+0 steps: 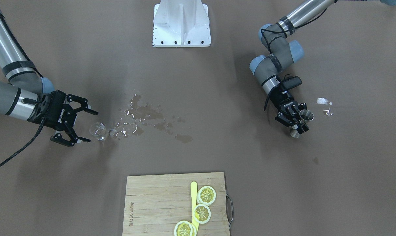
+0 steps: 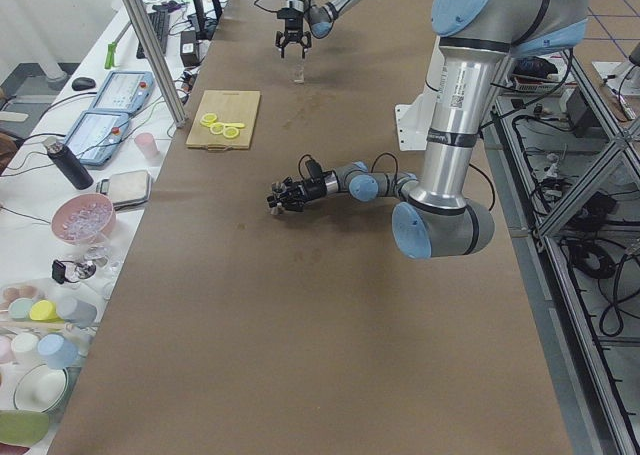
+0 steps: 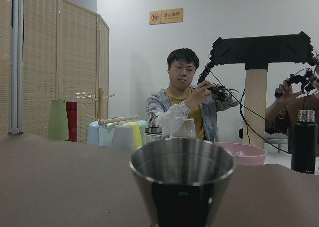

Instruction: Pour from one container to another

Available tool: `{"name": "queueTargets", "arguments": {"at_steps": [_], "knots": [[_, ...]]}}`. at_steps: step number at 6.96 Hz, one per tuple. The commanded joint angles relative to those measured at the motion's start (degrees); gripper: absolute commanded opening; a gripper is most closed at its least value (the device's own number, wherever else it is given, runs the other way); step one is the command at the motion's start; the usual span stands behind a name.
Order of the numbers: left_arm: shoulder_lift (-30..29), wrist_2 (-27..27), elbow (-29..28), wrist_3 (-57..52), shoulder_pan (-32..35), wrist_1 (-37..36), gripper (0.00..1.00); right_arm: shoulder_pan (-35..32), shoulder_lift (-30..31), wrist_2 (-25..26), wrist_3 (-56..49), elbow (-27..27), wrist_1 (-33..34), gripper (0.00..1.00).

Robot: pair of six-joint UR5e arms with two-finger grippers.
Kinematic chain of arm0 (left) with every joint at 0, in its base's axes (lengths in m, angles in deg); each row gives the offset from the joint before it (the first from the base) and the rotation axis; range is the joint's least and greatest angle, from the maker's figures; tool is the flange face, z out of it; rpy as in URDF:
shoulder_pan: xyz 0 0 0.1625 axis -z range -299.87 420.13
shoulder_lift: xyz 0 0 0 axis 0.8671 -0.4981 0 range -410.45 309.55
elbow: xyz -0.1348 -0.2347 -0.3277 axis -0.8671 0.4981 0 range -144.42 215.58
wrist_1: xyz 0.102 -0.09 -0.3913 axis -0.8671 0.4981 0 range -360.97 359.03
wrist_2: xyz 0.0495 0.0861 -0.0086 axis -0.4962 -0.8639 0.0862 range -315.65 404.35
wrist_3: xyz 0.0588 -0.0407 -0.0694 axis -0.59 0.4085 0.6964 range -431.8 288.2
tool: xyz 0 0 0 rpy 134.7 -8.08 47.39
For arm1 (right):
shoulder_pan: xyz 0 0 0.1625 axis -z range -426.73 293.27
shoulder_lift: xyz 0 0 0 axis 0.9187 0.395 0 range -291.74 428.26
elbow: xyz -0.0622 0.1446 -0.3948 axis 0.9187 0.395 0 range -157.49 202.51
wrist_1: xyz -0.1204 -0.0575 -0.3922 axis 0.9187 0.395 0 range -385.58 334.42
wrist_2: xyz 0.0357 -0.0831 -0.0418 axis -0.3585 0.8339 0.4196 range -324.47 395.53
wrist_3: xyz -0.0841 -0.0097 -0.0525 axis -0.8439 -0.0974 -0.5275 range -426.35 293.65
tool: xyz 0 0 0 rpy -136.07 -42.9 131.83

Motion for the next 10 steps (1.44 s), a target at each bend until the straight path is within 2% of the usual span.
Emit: {"name": "queueTargets", "arguments": {"at_steps": [1,2,3,5,6,7,8,10], "knots": [[0.1,0.0,0.1,-0.3,0.0,0.0,0.16,-4.2,-1.0,-3.6,0.0,-6.0,10.3,1.00],[0.1,0.0,0.1,-0.3,-0.1,0.0,0.31,-4.9,-1.1,-3.7,0.0,-7.5,13.7,1.00],[0.1,0.0,0.0,-0.3,-0.1,-0.2,0.39,-5.3,-0.9,-3.5,-0.1,-7.3,14.0,1.00],[0.1,0.0,0.0,-0.3,-0.1,-0.3,0.43,-9.2,-0.9,-3.4,-1.2,-7.8,19.9,1.00],[0.2,0.0,0.0,-0.3,-0.1,-0.3,0.46,-11.6,-0.2,-3.6,-1.2,-10.3,28.5,1.00],[0.2,0.0,0.1,-0.3,-0.2,-0.3,0.54,-12.2,0.6,-3.4,-1.2,-11.5,34.5,1.00],[0.3,-0.1,0.1,-0.3,-0.3,-0.4,0.98,-13.9,1.0,-3.7,-1.4,-11.8,38.2,1.00],[0.8,-2.0,0.6,-0.2,-0.5,-0.3,0.99,-15.9,4.8,-2.6,-1.4,-14.2,47.7,1.00]]}}
